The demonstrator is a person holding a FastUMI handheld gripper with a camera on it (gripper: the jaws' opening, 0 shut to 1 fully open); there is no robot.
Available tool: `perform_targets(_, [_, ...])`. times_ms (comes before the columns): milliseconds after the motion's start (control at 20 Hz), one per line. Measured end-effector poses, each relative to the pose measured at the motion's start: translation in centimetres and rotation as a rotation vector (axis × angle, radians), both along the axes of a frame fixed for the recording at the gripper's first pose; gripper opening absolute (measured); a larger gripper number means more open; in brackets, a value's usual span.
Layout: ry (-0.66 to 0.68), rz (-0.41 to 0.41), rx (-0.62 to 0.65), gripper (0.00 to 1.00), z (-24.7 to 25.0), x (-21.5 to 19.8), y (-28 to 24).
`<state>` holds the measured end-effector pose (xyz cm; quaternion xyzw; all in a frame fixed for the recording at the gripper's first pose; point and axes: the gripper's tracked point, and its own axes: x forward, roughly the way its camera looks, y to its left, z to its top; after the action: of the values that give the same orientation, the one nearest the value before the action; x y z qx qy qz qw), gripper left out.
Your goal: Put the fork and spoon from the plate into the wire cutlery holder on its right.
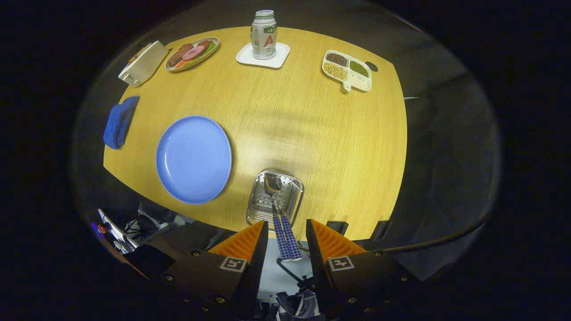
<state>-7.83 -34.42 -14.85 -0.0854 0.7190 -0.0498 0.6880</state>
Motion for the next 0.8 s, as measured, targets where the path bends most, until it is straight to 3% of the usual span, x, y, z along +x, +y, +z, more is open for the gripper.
perform_targets(50, [-0.006,-0.001,0.002,0.62,0.2,-0.1,0.1])
perform_targets(100, [-0.012,-0.004,0.001,0.65,0.5,-0.2,0.2])
perform_targets(200, [-0.046,-0.011,-0.008,0.66,1.5,-0.2,0.2])
perform_targets(350, [-0.126,-0.011,0.006,0.97,2.7,0.3,1.3])
perform_targets(500, [-0.239,-0.008,0.039,0.97,3.3,0.8,3.1])
perform_targets(800, [-0.664,-0.025,0.063,0.97,6.9,2.8,7.3])
